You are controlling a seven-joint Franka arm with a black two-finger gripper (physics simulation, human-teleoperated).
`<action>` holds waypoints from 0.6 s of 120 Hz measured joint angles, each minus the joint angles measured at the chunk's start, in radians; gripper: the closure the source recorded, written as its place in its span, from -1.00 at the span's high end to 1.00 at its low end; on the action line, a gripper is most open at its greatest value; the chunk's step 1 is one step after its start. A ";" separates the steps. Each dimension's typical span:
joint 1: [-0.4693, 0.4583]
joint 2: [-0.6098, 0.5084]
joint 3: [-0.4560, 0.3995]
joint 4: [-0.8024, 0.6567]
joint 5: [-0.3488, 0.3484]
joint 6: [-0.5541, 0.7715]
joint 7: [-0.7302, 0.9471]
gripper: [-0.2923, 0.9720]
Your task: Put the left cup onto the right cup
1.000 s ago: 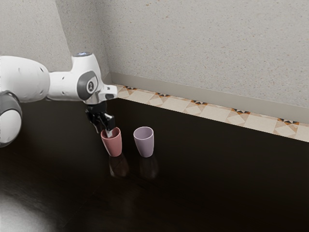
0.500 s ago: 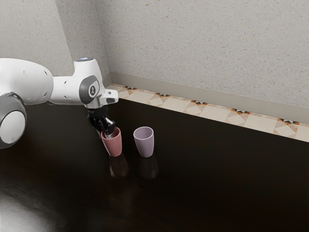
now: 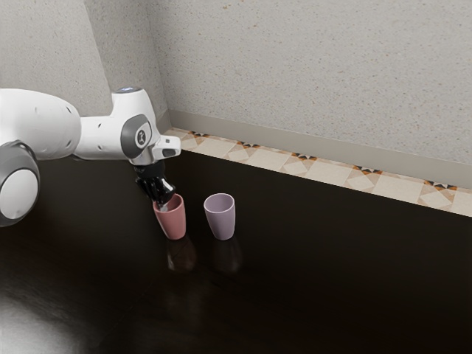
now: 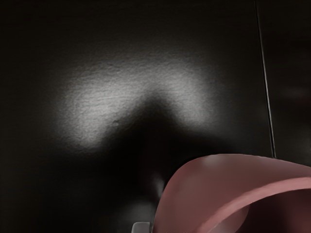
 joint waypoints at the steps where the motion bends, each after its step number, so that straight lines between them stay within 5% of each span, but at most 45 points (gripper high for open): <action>1: 0.000 0.000 0.000 0.000 0.000 0.000 0.000 -0.69; 72: -0.012 -0.158 -0.002 -0.007 0.017 -0.079 -0.009 -0.70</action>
